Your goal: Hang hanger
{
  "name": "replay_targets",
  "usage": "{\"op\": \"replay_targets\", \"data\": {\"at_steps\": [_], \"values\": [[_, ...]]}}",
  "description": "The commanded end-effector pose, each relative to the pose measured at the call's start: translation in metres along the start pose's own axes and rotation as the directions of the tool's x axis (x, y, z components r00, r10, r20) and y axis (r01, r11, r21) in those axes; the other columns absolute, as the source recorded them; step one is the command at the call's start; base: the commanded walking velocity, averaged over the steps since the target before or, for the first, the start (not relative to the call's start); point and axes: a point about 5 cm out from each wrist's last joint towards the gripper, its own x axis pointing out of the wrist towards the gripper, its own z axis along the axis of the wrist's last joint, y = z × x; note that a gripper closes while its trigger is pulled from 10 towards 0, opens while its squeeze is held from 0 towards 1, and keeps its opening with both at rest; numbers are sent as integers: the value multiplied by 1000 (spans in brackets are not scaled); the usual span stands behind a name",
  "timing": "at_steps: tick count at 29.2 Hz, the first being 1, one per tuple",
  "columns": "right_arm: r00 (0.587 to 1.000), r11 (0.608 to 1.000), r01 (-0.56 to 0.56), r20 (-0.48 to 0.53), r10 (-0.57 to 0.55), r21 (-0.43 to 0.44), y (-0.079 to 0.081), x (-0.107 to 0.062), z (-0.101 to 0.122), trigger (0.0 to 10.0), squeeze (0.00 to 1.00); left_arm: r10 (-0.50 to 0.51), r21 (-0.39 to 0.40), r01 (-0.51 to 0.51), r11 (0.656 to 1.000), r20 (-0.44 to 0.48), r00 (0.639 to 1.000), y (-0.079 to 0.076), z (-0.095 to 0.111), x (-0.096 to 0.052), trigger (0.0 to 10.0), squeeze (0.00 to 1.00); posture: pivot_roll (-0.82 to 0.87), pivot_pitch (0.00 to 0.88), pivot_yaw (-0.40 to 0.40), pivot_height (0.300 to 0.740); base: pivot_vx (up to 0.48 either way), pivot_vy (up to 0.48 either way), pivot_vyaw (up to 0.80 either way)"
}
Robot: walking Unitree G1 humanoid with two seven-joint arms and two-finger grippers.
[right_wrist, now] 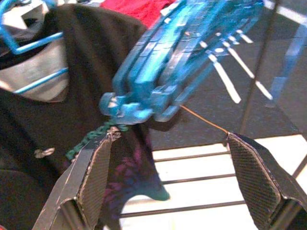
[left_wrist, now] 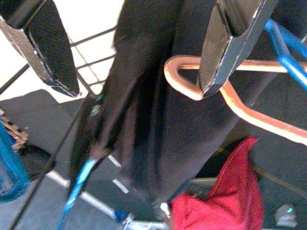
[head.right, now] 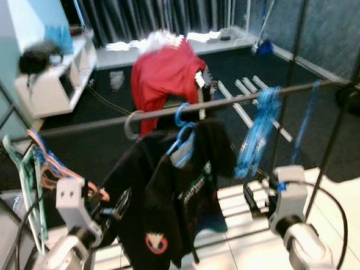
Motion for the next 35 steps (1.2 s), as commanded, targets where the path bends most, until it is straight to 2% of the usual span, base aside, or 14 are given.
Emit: {"op": "replay_targets", "data": {"at_steps": [1,7,10,14,15,16,17,19,21,23,26,29,31,35], "values": [[1000,1000,-18,-11,18,20,5,1,-2,10000,0,94,33,-95,995,38,995,19,9,0,10000,0,-120,0,9,740,0,0,0],[1000,1000,-10,-10,10,21,4,1,-2,10000,0,391,199,-418,886,163,906,69,41,-2,10000,0,-125,0,16,740,0,0,0],[1000,1000,-6,-8,6,24,4,0,-2,10000,0,541,264,-613,744,299,786,107,82,-13,10000,0,-125,0,16,740,0,0,0],[1000,1000,-6,-7,6,27,5,1,-2,10000,0,460,237,-536,810,310,832,100,91,-5,10000,0,-120,0,23,740,0,0,0],[1000,1000,-8,-6,8,29,6,2,-2,10000,0,290,253,-365,896,289,912,76,88,9,10000,0,-121,0,24,740,0,0,0],[1000,1000,-8,-6,8,29,6,2,-2,10000,0,290,253,-365,896,289,912,76,88,9,10000,0,-121,0,24,740,0,0,0],[1000,1000,-8,-6,9,30,6,2,-2,10000,0,144,238,-203,950,244,959,51,76,18,10000,0,-126,0,25,740,0,0,0],[1000,999,-9,-6,9,31,6,2,-2,10000,0,45,221,-94,971,218,975,33,69,22,10000,0,-126,0,25,740,0,0,0],[1000,999,-9,-6,9,31,6,2,-2,10000,0,45,221,-94,971,218,975,33,69,22,10000,0,-126,0,25,740,0,0,0],[1000,999,-5,-7,5,33,7,2,-3,10000,0,-277,193,261,946,57,959,-19,39,26,10000,0,-146,0,37,740,0,0,0],[1000,999,-3,-7,3,34,7,2,-3,10000,0,-341,204,336,920,-11,940,-30,28,27,10000,0,-147,0,41,740,0,0,0],[1000,999,0,-6,1,38,7,2,-3,10000,0,-335,245,336,909,-45,941,-31,22,29,10000,0,-145,0,48,740,0,0,0],[1000,999,2,-3,-2,43,8,1,-3,10000,0,-195,355,198,914,-44,980,-12,22,37,10000,0,-144,0,51,740,0,0,0],[1000,999,3,-2,-3,45,8,1,-2,10000,0,-154,380,156,912,-38,987,-6,22,40,10000,0,-143,0,52,740,0,0,0]]}}
